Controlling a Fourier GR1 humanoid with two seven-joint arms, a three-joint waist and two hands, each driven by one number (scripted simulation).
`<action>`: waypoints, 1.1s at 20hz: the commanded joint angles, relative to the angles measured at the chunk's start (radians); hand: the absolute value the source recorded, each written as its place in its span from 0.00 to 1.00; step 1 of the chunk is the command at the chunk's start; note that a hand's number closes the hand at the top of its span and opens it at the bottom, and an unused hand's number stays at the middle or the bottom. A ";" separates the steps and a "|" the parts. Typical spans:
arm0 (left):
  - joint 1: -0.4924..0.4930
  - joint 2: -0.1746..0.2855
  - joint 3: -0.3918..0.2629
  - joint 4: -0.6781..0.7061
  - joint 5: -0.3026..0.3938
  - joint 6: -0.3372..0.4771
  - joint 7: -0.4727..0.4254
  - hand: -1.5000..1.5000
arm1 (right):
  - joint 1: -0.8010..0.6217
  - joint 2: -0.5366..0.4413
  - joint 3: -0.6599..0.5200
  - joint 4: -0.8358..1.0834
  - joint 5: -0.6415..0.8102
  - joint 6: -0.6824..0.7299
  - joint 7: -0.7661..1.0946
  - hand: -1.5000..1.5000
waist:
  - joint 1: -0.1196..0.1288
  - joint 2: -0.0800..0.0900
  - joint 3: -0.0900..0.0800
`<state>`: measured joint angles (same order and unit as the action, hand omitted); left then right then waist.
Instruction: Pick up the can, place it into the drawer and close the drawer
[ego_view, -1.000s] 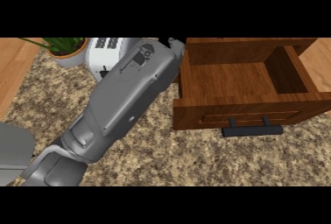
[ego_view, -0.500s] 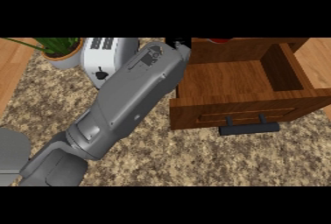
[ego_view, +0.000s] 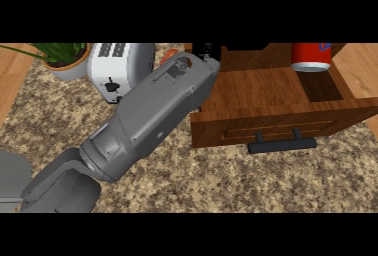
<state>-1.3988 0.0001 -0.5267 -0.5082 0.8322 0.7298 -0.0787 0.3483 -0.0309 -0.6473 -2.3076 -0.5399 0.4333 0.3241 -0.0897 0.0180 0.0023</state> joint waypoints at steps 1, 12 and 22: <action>0.015 0.000 -0.044 0.014 0.045 0.035 -0.037 0.00 | -0.014 0.001 -0.001 0.031 0.017 0.008 -0.015 0.00 | -0.004 0.001 0.000; -0.009 0.000 -0.071 0.064 0.133 0.072 -0.086 0.00 | -0.007 0.030 0.025 0.009 0.038 0.023 -0.019 0.00 | -0.010 0.005 0.000; 0.001 0.000 -0.064 0.030 0.186 0.059 -0.166 0.00 | -0.074 -0.095 -0.021 -0.113 0.205 0.082 -0.131 0.00 | 0.010 -0.002 -0.001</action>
<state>-1.4012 0.0000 -0.5980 -0.4628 0.9974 0.7829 -0.2107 0.2752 -0.0924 -0.6617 -2.3446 -0.4082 0.4765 0.2277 -0.0867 0.0206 0.0014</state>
